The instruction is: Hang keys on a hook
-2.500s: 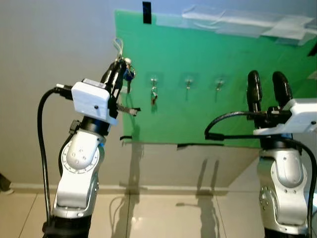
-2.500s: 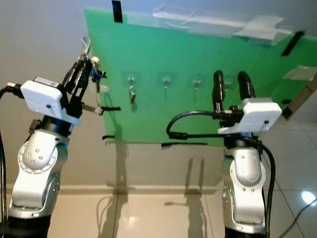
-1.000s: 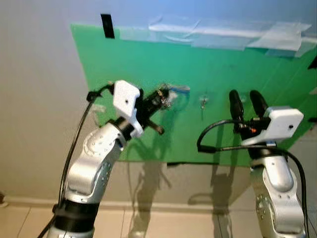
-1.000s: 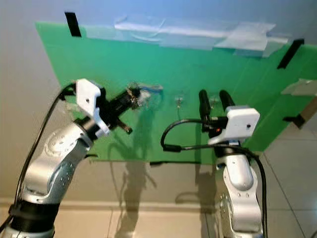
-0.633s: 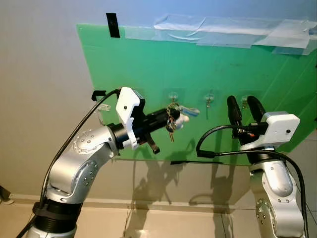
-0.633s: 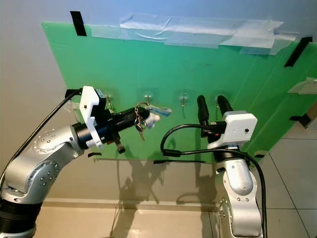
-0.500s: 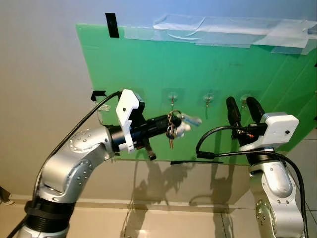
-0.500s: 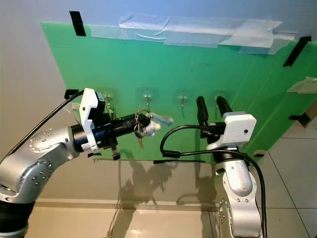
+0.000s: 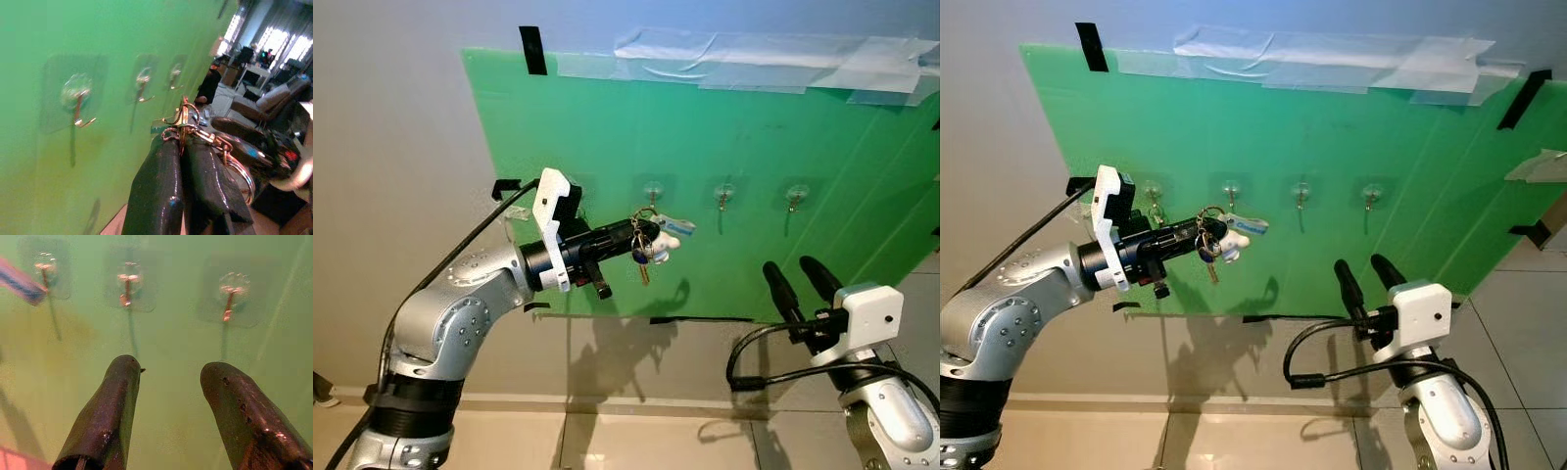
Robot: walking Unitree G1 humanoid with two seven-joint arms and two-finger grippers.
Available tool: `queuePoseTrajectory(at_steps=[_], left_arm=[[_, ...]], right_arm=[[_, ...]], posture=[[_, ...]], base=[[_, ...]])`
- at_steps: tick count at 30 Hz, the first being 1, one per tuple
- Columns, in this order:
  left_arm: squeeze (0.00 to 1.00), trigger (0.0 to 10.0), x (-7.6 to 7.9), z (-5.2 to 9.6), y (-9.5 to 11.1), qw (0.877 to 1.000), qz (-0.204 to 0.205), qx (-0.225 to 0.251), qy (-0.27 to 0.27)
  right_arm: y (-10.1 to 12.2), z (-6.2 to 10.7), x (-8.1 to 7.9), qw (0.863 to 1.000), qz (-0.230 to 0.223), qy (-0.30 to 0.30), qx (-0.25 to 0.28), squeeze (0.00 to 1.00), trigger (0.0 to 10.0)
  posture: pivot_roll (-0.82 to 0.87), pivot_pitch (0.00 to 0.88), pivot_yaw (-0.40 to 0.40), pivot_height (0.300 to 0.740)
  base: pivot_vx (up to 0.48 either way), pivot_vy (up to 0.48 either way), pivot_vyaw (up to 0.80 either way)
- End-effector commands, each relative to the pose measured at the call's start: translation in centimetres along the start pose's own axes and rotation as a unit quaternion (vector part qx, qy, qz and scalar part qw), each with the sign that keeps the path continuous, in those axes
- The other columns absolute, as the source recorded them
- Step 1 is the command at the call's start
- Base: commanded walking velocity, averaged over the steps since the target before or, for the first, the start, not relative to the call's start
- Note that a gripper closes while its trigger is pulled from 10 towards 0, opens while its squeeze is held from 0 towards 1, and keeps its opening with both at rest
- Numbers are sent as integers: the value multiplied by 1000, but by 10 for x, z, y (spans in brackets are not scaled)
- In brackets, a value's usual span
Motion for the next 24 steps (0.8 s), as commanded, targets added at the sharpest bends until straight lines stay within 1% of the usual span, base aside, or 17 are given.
queuePoseTrajectory(at_steps=[1, 3, 4, 7, 8, 9, 10, 12, 13, 14, 15, 16, 18, 20, 24], left_arm=[[0, 10000, -6, 2, 2, 1000, 12, 4, 7], [0, 10000, -9, 5, -14, 999, 32, -12, 14], [0, 10000, -10, 6, -26, 999, 45, -23, 18], [0, 10000, -7, 7, -35, 998, 54, -30, 20], [0, 10000, -7, 7, -35, 998, 54, -30, 20], [0, 10000, -4, 6, -38, 998, 53, -31, 16], [0, 10000, 2, 4, -42, 998, 50, -27, 3], [0, 10000, 6, 0, -45, 999, 39, -25, -7], [0, 10000, 6, 0, -45, 999, 39, -25, -7], [0, 10000, 9, -4, -46, 999, 24, -21, -14], [0, 10000, 9, -4, -46, 999, 24, -21, -14], [0, 10000, 8, -8, -45, 1000, 1, -17, -17], [0, 10000, 8, -10, -42, 1000, -6, -12, -17], [0, 10000, 4, -12, -37, 1000, -23, -5, -15], [0, 10000, -2, -14, -29, 999, -39, 5, -13]], right_arm=[[8, -1, -5, 1000, -1, 18, 18, 0, 10000], [10, -3, -8, 999, -3, 26, 25, 0, 10000], [11, -5, -10, 999, -2, 31, 29, 0, 10000], [11, -7, -11, 999, -1, 35, 33, 0, 10000], [11, -7, -11, 999, -1, 35, 33, 0, 10000], [12, -8, -12, 999, -2, 35, 36, 0, 10000], [12, -10, -13, 999, -2, 37, 39, 0, 10000], [13, -11, -14, 998, -3, 38, 41, 0, 10000], [13, -11, -14, 998, -3, 38, 41, 0, 10000], [13, -12, -15, 998, -3, 40, 43, 0, 10000], [13, -12, -15, 998, -3, 40, 43, 0, 10000], [14, -12, -15, 998, -3, 41, 45, 0, 10000], [14, -12, -16, 998, -3, 42, 46, 0, 10000], [13, -10, -19, 998, -11, 52, 46, 0, 10000], [11, -5, -21, 997, -10, 66, 38, 0, 10000]], posture=[[-82, 0, 4, 740], [-86, 0, 7, 740], [-89, 0, 8, 740], [-89, 0, 8, 740], [-89, 0, 8, 740], [-88, 0, 7, 740], [-89, 0, 5, 740], [-89, 0, 3, 740], [-89, 0, 3, 740], [-91, 0, 0, 740], [-91, 0, 0, 740], [-91, 0, 0, 740], [-91, 0, 0, 740], [-102, 0, 0, 740], [-110, 0, 3, 740]], base=[[0, 0, 0], [0, 0, 0], [0, 0, 0], [0, 0, 0], [0, 0, 0], [0, 0, 0], [0, 0, 0], [0, 0, 0], [0, 0, 0], [0, 0, 0], [0, 0, 0], [0, 0, 0], [0, 0, 0], [0, 0, 0], [0, 0, 0]])
Point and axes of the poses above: a point about 5 cm out from each wrist's last joint towards the gripper, its own z axis pointing back from the gripper into the wrist, its own y axis along the axis of the wrist's last joint, x = y × z, the point moved 4 cm from there along -z, pointing out of the wrist towards the gripper, and after that the axes turned 13 degrees about -z, right-handed, at the moved point
